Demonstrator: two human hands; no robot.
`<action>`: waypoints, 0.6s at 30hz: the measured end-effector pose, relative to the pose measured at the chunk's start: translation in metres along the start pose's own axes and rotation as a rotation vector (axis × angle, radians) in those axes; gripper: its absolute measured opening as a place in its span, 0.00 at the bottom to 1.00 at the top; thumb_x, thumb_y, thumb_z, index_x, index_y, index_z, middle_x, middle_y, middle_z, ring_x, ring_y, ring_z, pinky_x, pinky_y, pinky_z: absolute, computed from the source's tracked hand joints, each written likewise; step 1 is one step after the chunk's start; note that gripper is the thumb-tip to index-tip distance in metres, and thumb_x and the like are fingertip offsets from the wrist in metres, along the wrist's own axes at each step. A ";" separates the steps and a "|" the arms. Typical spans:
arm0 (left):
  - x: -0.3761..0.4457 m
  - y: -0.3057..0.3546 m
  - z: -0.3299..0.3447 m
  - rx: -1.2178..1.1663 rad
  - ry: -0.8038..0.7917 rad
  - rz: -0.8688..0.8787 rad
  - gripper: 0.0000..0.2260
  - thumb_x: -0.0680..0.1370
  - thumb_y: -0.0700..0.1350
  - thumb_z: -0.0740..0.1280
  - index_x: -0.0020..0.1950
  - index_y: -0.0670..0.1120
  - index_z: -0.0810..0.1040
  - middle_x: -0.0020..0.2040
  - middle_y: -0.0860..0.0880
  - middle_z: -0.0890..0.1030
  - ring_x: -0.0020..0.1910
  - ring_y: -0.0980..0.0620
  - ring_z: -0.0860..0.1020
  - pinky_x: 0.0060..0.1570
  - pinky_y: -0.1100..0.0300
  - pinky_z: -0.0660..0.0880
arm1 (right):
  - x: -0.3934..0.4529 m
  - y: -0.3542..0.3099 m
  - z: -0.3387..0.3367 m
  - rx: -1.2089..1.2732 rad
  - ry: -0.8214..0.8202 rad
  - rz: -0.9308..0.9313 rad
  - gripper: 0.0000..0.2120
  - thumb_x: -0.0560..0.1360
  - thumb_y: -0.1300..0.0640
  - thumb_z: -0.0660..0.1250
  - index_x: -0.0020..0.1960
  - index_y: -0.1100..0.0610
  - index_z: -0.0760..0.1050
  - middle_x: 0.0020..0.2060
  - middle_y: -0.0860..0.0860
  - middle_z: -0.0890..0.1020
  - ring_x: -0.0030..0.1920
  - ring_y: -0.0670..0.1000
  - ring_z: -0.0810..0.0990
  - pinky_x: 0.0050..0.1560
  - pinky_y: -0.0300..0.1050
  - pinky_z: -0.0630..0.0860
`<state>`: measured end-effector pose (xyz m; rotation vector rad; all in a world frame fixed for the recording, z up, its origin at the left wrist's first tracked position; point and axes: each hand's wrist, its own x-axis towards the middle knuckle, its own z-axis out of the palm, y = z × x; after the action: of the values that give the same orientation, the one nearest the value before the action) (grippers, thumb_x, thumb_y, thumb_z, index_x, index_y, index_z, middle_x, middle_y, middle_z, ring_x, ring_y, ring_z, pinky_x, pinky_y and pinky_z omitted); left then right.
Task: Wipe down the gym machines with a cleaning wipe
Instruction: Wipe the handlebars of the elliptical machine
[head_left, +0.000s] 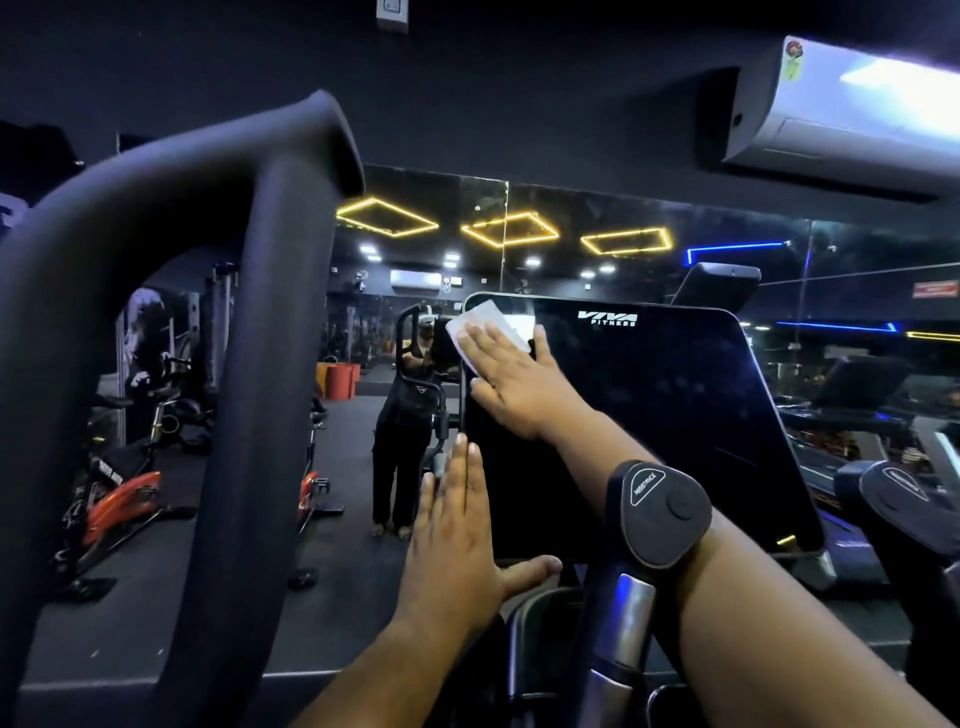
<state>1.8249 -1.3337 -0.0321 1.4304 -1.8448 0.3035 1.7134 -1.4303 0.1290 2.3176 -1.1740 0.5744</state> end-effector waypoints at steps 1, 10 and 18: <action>0.000 0.000 0.000 -0.004 0.002 -0.001 0.60 0.68 0.80 0.58 0.75 0.48 0.21 0.75 0.54 0.20 0.72 0.59 0.20 0.75 0.56 0.30 | 0.003 0.014 0.000 -0.019 0.013 0.077 0.30 0.85 0.44 0.47 0.83 0.48 0.42 0.82 0.46 0.44 0.81 0.46 0.42 0.74 0.65 0.28; 0.000 0.000 -0.001 0.025 -0.008 0.002 0.60 0.68 0.80 0.56 0.76 0.47 0.21 0.76 0.53 0.20 0.75 0.57 0.23 0.77 0.55 0.31 | -0.031 -0.004 0.003 0.137 0.009 0.092 0.32 0.84 0.48 0.52 0.83 0.52 0.44 0.83 0.49 0.46 0.82 0.48 0.42 0.76 0.65 0.31; 0.001 -0.002 0.002 0.055 -0.013 0.007 0.60 0.64 0.84 0.44 0.77 0.45 0.24 0.78 0.50 0.23 0.77 0.56 0.27 0.79 0.52 0.34 | -0.091 0.082 0.011 0.177 0.127 0.551 0.32 0.82 0.49 0.50 0.83 0.51 0.44 0.83 0.47 0.47 0.81 0.45 0.43 0.76 0.65 0.30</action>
<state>1.8254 -1.3365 -0.0332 1.4663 -1.8652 0.3513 1.5977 -1.4225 0.0881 2.0419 -1.7679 1.0362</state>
